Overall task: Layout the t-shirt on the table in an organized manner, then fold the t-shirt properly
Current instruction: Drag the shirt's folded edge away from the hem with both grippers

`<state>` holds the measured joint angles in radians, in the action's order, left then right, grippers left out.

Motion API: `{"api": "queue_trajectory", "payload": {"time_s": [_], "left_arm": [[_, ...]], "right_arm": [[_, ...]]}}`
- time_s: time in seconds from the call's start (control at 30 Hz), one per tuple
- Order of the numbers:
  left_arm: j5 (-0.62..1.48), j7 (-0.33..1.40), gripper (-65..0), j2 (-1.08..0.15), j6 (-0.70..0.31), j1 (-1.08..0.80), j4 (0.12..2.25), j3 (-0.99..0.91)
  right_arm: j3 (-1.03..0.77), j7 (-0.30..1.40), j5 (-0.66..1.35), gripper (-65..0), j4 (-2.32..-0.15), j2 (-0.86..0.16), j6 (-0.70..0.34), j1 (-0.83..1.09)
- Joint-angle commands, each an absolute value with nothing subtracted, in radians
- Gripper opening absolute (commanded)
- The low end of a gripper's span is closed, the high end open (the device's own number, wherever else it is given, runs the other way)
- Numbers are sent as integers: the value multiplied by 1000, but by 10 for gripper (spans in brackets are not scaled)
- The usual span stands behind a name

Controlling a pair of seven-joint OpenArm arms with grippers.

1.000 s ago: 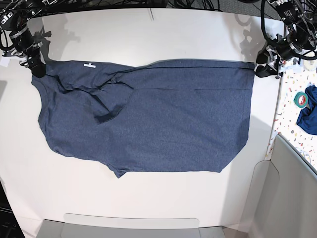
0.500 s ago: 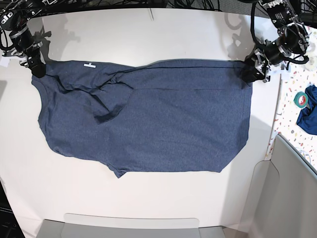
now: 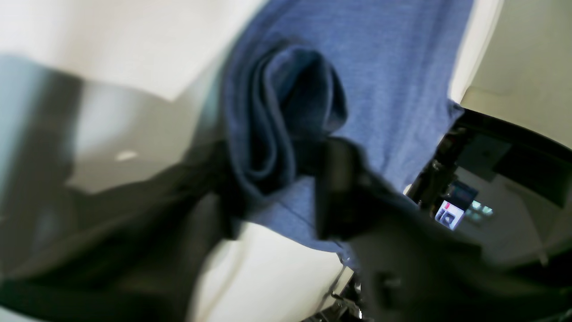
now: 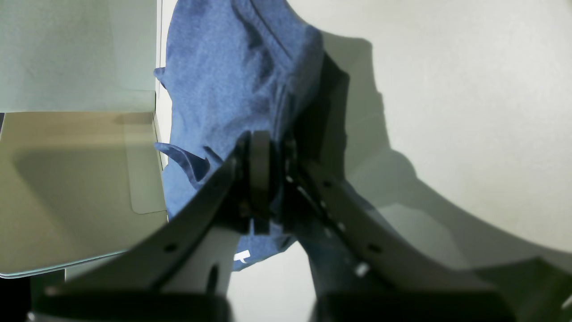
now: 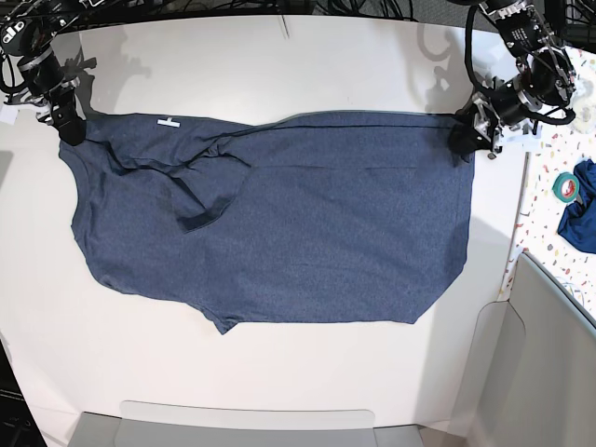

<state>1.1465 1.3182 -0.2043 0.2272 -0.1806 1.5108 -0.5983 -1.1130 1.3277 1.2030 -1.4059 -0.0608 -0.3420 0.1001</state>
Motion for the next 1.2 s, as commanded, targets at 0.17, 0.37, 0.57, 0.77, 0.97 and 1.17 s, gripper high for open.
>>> {"api": "queue_trajectory", "payload": {"time_s": [0.17, 0.37, 0.57, 0.77, 0.97, 1.17], "left_arm": [[1161, 1331, -650, -219, 220, -179, 1524, -605], [1162, 1342, -650, -217, 220, -245, 1564, -676], [1162, 1337, -650, -217, 220, -366, 1666, -700], [1162, 1337, -650, -214, 185, -464, 1733, -740], [1162, 1334, -650, -170, 139, -533, 1748, -740], [1162, 1334, -650, -143, 137, -535, 1748, -739]], "right_arm": [[-1116, 1388, 1159, -650, -1405, -67, -331, 136], [-1127, 1396, 1159, -650, -1461, -70, -331, 200], [-1129, 1396, 1211, -650, -1555, -90, -331, 305], [-1170, 1396, 1283, -650, -1558, -125, -331, 404], [-1218, 1396, 1285, -650, -1561, -131, -332, 438], [-1210, 1396, 1285, -650, -1561, -127, -332, 441]]}}
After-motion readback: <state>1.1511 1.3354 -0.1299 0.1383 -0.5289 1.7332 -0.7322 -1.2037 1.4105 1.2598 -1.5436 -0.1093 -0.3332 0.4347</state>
